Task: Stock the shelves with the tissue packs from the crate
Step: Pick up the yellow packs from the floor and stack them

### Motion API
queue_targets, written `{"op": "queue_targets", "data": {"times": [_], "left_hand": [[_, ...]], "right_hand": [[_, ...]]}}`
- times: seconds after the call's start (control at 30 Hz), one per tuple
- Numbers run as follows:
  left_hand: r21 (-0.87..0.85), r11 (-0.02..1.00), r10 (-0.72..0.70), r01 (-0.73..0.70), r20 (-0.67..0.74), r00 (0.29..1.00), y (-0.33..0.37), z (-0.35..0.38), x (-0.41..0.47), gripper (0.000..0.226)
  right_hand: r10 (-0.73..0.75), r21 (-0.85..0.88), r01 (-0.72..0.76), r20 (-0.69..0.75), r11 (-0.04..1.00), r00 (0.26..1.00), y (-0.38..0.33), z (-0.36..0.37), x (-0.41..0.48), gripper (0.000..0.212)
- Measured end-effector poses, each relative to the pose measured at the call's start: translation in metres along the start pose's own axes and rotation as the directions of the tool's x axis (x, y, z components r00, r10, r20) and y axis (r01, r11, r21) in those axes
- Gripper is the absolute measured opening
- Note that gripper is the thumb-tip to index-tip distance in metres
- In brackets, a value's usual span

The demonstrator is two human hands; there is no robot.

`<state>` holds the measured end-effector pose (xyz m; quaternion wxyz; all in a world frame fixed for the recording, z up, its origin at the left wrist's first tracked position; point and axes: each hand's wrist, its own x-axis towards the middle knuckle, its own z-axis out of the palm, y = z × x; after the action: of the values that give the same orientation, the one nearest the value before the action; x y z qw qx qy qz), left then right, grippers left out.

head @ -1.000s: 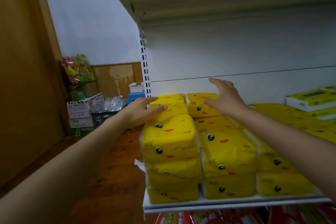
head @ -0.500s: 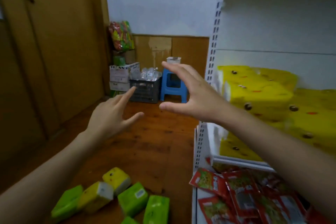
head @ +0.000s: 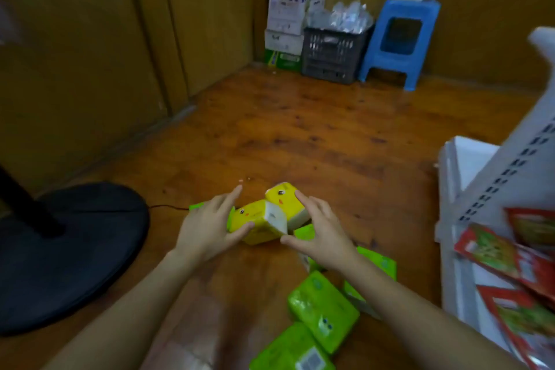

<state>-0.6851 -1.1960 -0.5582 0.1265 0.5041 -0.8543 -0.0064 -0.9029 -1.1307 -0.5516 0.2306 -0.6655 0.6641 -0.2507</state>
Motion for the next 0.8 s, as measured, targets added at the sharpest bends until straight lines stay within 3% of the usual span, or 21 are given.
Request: {"op": "queue_targets", "data": {"times": [0.1, 0.2, 0.33, 0.53, 0.67, 0.8], "left_hand": [[-0.044, 0.99, -0.129, 0.132, 0.075, 0.989, -0.017, 0.038, 0.013, 0.093], [-0.017, 0.975, -0.214, 0.221, 0.194, 0.957, -0.027, 0.069, 0.023, 0.078], [-0.021, 0.971, -0.224, 0.238, 0.262, 0.939, -0.037, 0.099, 0.031, 0.071], [-0.341, 0.881, -0.206, 0.328, 0.348, 0.915, -0.038, 0.134, 0.029, 0.063], [-0.575, 0.759, -0.194, 0.306, 0.249, 0.949, -0.025, 0.135, 0.025, 0.062], [-0.667, 0.712, -0.249, 0.218, 0.051, 0.967, -0.009, 0.118, 0.023, 0.067]], "right_hand": [[0.103, 0.05, -0.106, 0.055, 0.993, 0.993, 0.015, 0.042, 0.031, 0.093], [0.151, 0.055, -0.155, 0.069, 0.986, 0.986, 0.027, 0.071, 0.053, 0.096], [0.126, 0.027, -0.127, 0.031, 0.992, 0.992, 0.029, 0.089, 0.073, 0.098], [0.141, 0.092, -0.152, 0.113, 0.984, 0.984, 0.026, 0.111, 0.093, 0.086], [0.157, 0.151, -0.169, 0.092, 0.974, 0.983, 0.026, 0.11, 0.09, 0.076], [0.132, 0.27, -0.113, -0.053, 0.956, 0.99, 0.018, 0.095, 0.083, 0.07]]}}
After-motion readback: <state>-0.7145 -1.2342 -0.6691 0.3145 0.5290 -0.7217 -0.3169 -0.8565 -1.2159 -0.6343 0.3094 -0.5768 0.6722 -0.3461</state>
